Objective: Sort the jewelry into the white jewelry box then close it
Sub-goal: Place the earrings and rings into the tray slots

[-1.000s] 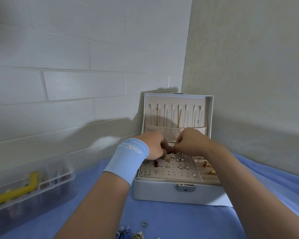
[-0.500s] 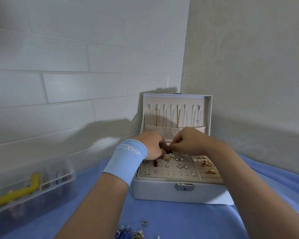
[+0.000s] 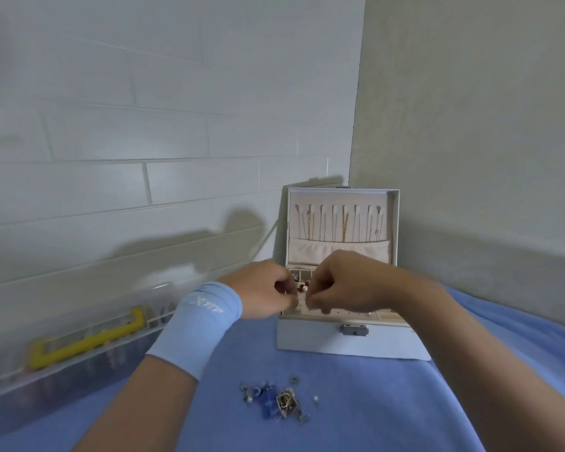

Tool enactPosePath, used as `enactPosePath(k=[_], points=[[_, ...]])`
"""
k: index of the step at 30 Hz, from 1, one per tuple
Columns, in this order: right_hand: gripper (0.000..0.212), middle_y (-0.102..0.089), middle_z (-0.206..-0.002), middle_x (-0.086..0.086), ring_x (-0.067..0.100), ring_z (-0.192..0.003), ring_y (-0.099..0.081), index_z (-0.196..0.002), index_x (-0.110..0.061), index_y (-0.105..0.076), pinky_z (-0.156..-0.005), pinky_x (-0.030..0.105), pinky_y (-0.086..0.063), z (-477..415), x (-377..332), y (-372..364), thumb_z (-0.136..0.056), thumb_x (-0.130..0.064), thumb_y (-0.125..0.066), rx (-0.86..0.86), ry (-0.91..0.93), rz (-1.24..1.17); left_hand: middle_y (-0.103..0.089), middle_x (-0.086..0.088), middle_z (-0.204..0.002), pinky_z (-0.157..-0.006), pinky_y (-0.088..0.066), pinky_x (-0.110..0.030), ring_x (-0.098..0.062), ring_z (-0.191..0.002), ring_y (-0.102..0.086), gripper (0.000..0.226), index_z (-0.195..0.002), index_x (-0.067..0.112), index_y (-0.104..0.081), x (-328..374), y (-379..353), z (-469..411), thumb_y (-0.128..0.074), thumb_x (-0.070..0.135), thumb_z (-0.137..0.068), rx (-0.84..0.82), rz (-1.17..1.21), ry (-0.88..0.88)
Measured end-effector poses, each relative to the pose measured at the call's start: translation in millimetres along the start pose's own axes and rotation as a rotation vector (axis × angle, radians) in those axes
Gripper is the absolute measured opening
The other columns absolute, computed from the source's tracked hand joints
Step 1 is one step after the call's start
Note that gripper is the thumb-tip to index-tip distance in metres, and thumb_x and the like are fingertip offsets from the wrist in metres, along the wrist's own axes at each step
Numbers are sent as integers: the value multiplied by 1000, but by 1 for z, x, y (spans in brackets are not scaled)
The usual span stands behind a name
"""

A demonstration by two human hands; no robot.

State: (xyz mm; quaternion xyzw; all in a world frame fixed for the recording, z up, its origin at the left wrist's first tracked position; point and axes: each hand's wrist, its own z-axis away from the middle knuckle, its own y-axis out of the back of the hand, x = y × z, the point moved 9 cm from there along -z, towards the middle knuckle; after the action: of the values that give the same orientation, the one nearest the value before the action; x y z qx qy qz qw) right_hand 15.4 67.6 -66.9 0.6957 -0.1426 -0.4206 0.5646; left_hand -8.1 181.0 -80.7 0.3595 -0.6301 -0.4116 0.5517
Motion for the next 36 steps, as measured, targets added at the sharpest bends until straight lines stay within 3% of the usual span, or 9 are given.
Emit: enactPosePath(k=[5,7,13,16,18,21,26,30,36], points=[[9,-78,-87,0,6,-54,-61,-93,-26,-78,-80,36,-58,29,-15,-62,-84,-27,-78,-372,-8,151,-66,21,-68,-76,-50,-23,-5,-71,-66,11,-96,32,-73,-5,-32,39,-65,32,-89,-203,-20,25],[12,-78,-92,-1,4,-54,-62,-95,-29,-77,-76,34,-57,36,-12,-79,-82,-29,-79,-438,-37,208,-71,16,-77,-79,-50,-23,-5,-73,-63,16,-103,33,-74,-3,-45,42,-67,31,-89,-247,-53,20],[18,-66,-66,-21,3,-51,-57,-98,-26,-79,-49,6,-40,35,-8,-90,-81,-24,-81,-422,-38,184,-69,11,-82,-76,-48,-20,-2,-65,-58,16,-102,31,-76,1,-62,35,-69,28,-88,-289,-109,-19],[10,-66,-66,-17,4,-51,-58,-91,-26,-79,-59,11,-45,30,-8,-89,-81,-25,-81,-414,-21,132,-74,6,-95,-67,-43,-18,-8,-75,-58,15,-99,26,-77,1,-68,32,-74,26,-84,-266,-154,-28],[8,-69,-64,-11,6,-51,-60,-80,-31,-75,-72,25,-51,30,-7,-85,-81,-26,-81,-418,-16,95,-75,6,-95,-74,-48,-22,-11,-78,-62,15,-95,26,-78,-2,-70,30,-77,28,-81,-249,-155,-13],[10,-75,-74,9,13,-55,-62,-75,-26,-73,-74,33,-53,29,-6,-67,-81,-22,-80,-336,12,55,-76,3,-86,-79,-57,-30,-13,-76,-68,16,-92,24,-77,-10,-64,27,-75,33,-80,-233,-132,21],[7,-75,-78,7,15,-53,-67,-80,-11,-74,-59,27,-55,25,2,-6,-81,-11,-81,47,18,-146,-76,-4,-79,-60,-58,-26,-15,-75,-73,6,-84,11,-73,-3,-26,31,-72,15,-86,-68,331,13],[10,-76,-78,2,14,-51,-67,-78,-11,-73,-62,28,-59,29,15,34,-81,-11,-83,268,17,-228,-76,-8,-84,-56,-56,-27,-18,-80,-75,8,-86,1,-70,9,6,26,-72,8,-87,111,639,-9],[12,-73,-67,-7,12,-50,-68,-73,-15,-75,-67,34,-63,31,58,48,-81,-8,-82,268,-138,-90,-73,-8,-78,-54,-54,-25,-17,-70,-71,6,-87,6,-72,31,8,-13,-69,10,-87,241,630,-6]])
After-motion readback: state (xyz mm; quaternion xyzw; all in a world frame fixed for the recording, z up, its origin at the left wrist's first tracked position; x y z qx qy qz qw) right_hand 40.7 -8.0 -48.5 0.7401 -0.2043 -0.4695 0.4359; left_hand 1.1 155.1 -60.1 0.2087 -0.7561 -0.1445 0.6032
